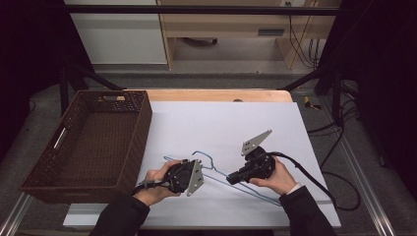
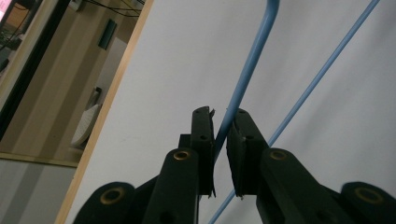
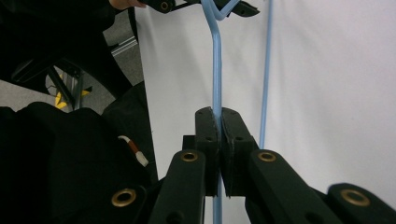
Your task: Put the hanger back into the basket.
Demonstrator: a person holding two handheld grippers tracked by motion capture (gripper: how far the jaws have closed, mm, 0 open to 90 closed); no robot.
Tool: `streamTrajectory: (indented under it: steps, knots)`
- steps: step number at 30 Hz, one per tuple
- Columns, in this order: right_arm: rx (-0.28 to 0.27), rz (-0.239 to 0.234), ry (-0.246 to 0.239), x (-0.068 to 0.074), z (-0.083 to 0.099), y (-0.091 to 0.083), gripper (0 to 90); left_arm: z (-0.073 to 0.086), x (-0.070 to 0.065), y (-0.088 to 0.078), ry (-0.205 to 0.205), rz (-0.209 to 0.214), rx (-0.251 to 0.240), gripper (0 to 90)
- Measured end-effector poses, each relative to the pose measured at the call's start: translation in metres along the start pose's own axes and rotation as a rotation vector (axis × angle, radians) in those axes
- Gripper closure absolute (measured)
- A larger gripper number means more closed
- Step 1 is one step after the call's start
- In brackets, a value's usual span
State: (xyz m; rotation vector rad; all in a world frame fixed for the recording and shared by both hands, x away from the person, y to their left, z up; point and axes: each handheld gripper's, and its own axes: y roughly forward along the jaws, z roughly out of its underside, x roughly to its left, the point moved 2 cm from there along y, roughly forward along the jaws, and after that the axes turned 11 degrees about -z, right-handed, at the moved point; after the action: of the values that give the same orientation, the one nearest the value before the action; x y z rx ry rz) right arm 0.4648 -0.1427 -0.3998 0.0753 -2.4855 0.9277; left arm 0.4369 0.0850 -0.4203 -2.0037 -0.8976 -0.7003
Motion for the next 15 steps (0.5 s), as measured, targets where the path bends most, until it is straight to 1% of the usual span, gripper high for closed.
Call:
streamTrajectory:
  steps: [1, 3, 4, 7, 8, 10, 11, 12, 14, 15]
  knots:
    - [-0.001, 0.004, -0.001, -0.0001, 0.0000, -0.0003, 87.3, -0.0004, -0.0003, 0.0000, 0.004, -0.002, 0.003, 81.8]
    - [0.006, 0.011, 0.007, -0.0004, 0.0000, -0.0012, 87.2, -0.0010, 0.0005, -0.0007, 0.043, 0.005, 0.030, 82.7]
    - [0.010, 0.022, 0.007, -0.0007, -0.0002, -0.0018, 87.2, -0.0014, -0.0008, 0.0000, 0.034, 0.006, 0.028, 83.3]
    - [0.003, 0.041, -0.002, -0.0025, -0.0004, -0.0026, 86.9, -0.0025, -0.0015, 0.0000, 0.057, 0.003, 0.042, 85.0]
    - [0.001, 0.048, -0.001, -0.0028, -0.0006, -0.0029, 86.9, -0.0029, -0.0023, 0.0004, 0.050, 0.003, 0.041, 85.4]
    - [-0.001, 0.061, -0.007, -0.0035, -0.0008, -0.0048, 86.8, -0.0037, -0.0021, 0.0001, 0.068, 0.008, 0.055, 86.3]
    - [-0.008, 0.062, -0.005, -0.0035, -0.0009, -0.0051, 86.8, -0.0043, -0.0023, -0.0001, 0.066, 0.012, 0.061, 86.5]
    - [-0.009, 0.065, -0.007, -0.0037, -0.0011, -0.0059, 86.8, -0.0048, -0.0033, 0.0002, 0.051, 0.013, 0.056, 86.7]
    - [-0.014, 0.074, -0.007, -0.0037, -0.0014, -0.0070, 86.7, -0.0056, -0.0029, 0.0000, 0.051, 0.018, 0.062, 86.9]
    - [-0.014, 0.076, -0.008, -0.0037, -0.0014, -0.0072, 86.7, -0.0062, -0.0026, -0.0002, 0.044, 0.023, 0.067, 86.9]
